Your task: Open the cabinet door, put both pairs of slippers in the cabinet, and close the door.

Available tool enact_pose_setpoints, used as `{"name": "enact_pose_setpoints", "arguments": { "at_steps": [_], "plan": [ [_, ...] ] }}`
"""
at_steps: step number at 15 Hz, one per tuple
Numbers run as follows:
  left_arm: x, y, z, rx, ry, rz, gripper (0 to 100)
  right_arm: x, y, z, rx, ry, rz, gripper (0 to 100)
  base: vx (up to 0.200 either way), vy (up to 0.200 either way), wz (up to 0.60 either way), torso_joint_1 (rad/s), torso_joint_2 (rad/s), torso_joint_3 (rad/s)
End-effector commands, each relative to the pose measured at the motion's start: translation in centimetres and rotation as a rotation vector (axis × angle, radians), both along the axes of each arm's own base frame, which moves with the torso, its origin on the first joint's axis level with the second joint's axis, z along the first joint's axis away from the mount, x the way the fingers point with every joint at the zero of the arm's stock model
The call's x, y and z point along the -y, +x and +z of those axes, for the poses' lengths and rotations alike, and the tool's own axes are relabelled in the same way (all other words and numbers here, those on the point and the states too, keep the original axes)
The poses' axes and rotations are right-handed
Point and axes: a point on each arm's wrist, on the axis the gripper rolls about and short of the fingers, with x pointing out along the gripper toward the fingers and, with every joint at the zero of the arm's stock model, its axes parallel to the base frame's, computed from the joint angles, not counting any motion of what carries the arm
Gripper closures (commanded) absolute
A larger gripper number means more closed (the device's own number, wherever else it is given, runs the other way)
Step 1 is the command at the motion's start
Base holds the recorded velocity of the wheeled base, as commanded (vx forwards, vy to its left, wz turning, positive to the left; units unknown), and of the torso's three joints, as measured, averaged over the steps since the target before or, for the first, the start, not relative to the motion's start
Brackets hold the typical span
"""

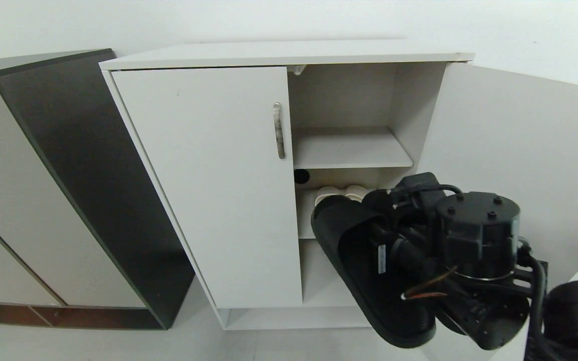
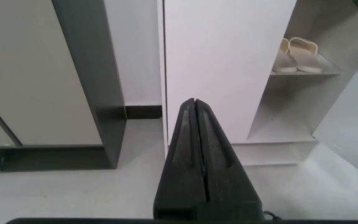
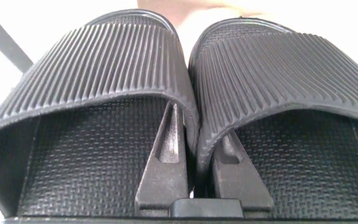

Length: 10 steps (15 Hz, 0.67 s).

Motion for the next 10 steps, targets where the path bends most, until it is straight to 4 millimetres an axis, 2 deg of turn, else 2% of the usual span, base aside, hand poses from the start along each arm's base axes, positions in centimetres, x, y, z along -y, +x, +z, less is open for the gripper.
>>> {"name": "enact_pose_setpoints", "arguments": {
  "at_steps": [1,2,4,7,10],
  "plan": [
    [0.0,0.0,0.0,-0.001,0.000,0.000,100,-3.6,2.1,-0.5,-0.024,-0.018,-0.092,100,0.000,0.000,0.00,0.000,0.00,0.000],
    [0.0,0.0,0.0,0.000,0.000,0.000,100,-4.5,2.4,-0.1,-0.046,-0.024,-0.108,100,0.000,0.000,0.00,0.000,0.00,0.000],
    [0.0,0.0,0.0,0.000,0.000,0.000,100,-6.4,3.1,2.0,-0.093,0.002,-0.174,100,0.000,0.000,0.00,0.000,0.00,0.000],
    [0.0,0.0,0.0,0.000,0.000,0.000,100,-7.3,3.9,5.1,-0.090,0.040,-0.237,100,0.000,0.000,0.00,0.000,0.00,0.000],
    [0.0,0.0,0.0,0.000,0.000,0.000,100,-6.8,4.3,5.0,-0.097,0.034,-0.259,100,0.000,0.000,0.00,0.000,0.00,0.000]
  ]
}}
